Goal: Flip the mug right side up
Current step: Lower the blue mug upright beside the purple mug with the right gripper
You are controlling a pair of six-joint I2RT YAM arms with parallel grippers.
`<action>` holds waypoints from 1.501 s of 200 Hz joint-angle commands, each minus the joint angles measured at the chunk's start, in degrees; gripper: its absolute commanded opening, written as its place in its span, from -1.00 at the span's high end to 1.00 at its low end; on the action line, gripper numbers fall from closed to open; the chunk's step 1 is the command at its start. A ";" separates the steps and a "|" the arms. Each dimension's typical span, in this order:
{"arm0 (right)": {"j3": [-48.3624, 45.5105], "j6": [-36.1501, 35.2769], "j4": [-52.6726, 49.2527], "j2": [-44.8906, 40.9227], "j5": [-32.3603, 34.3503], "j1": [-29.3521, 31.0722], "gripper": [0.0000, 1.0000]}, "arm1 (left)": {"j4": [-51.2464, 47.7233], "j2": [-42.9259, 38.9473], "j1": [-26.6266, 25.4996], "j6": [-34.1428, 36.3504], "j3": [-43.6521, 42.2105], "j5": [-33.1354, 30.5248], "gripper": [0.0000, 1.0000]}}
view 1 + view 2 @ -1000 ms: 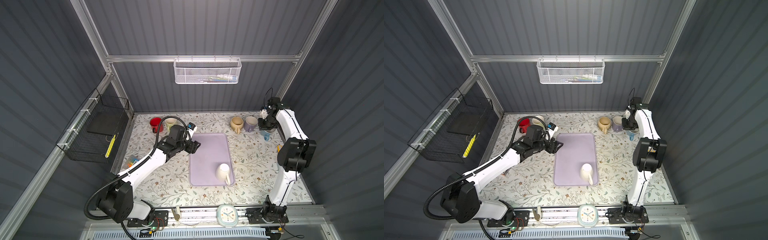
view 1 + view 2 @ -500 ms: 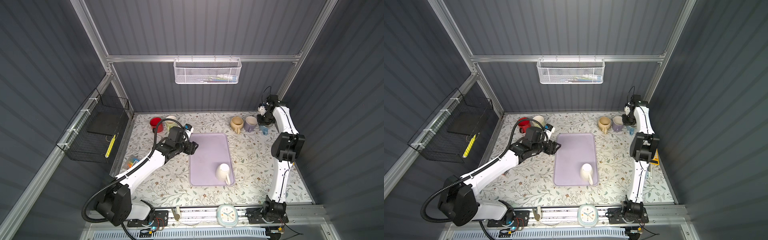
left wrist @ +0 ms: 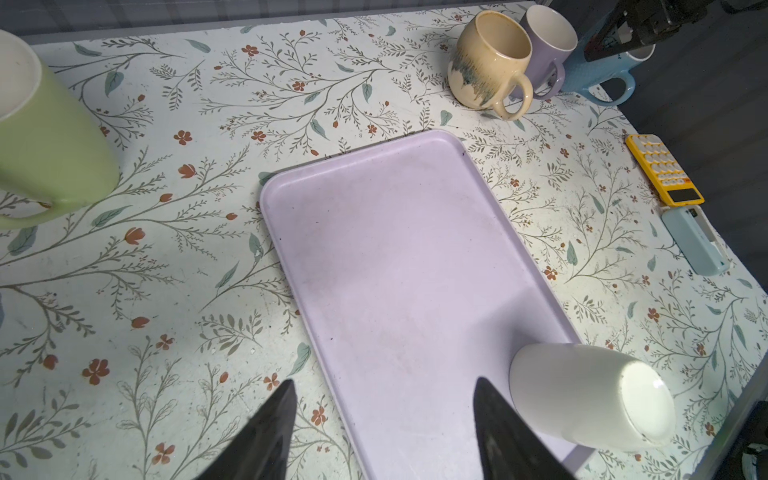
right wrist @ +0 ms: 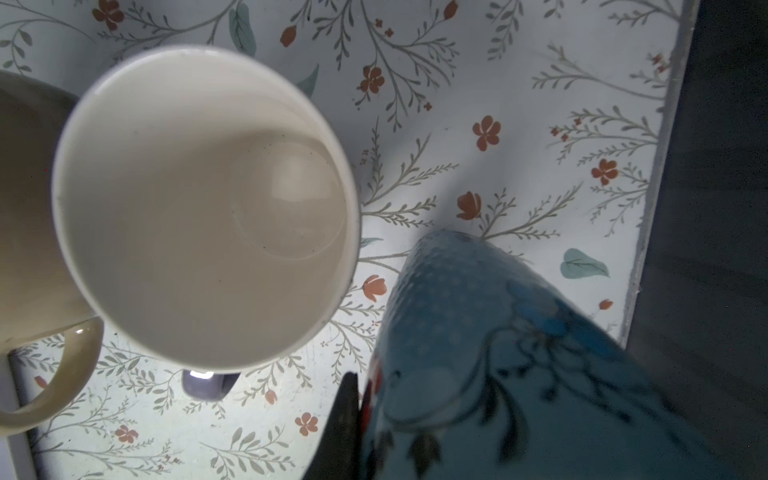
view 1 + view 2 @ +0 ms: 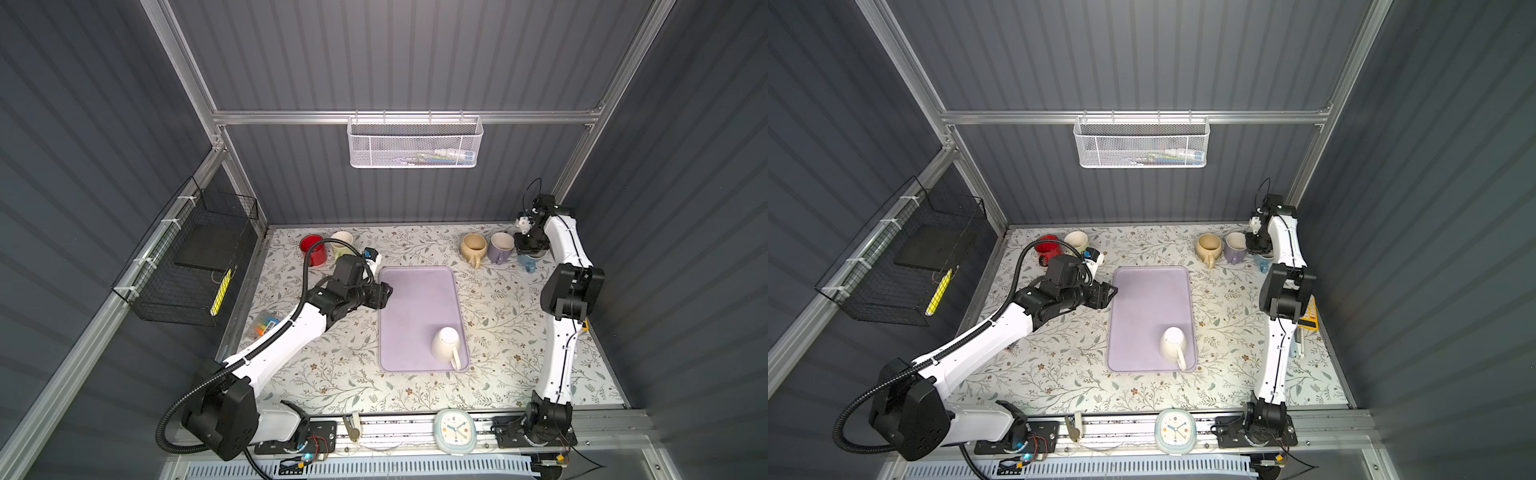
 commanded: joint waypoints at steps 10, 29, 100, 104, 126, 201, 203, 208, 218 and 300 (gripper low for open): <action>1.55 -0.42 2.14 -0.02 -0.89 -0.44 1.00 | -0.99 -0.44 -0.71 -1.45 -0.68 -1.48 -0.35; 1.54 -0.45 2.99 0.58 -0.96 -0.53 1.00 | -1.65 -0.44 -1.28 -1.63 -0.24 -2.43 -0.35; 3.93 -0.54 4.61 3.21 -2.06 -0.74 1.00 | -2.58 -0.36 -3.52 -2.50 0.40 -5.44 -0.35; 3.84 -0.58 4.71 3.26 -2.19 -0.75 1.00 | -2.48 -0.20 -3.61 -2.51 0.50 -5.53 -0.35; 3.90 -0.78 5.07 3.48 -2.24 -0.86 1.00 | -2.49 0.68 -4.09 -2.52 0.99 -5.54 -0.35; 4.01 -1.27 5.40 3.20 -1.82 -0.82 0.72 | -2.30 1.07 -4.49 -2.51 1.00 -5.90 -0.35; 4.01 -1.25 5.47 3.23 -1.66 -0.80 0.71 | -2.29 1.06 -4.49 -2.51 1.04 -5.90 -0.35; 4.01 -1.24 5.45 3.30 -1.54 -0.82 0.69 | -2.29 1.06 -4.49 -2.51 1.01 -5.90 -0.35; 4.01 -1.24 5.40 3.27 -1.58 -0.84 0.66 | -2.30 1.06 -4.49 -2.51 1.09 -5.90 -0.35; 4.18 -1.00 5.75 2.63 -1.42 -0.81 0.47 | -2.23 0.86 -4.58 -2.33 0.76 -5.72 -0.35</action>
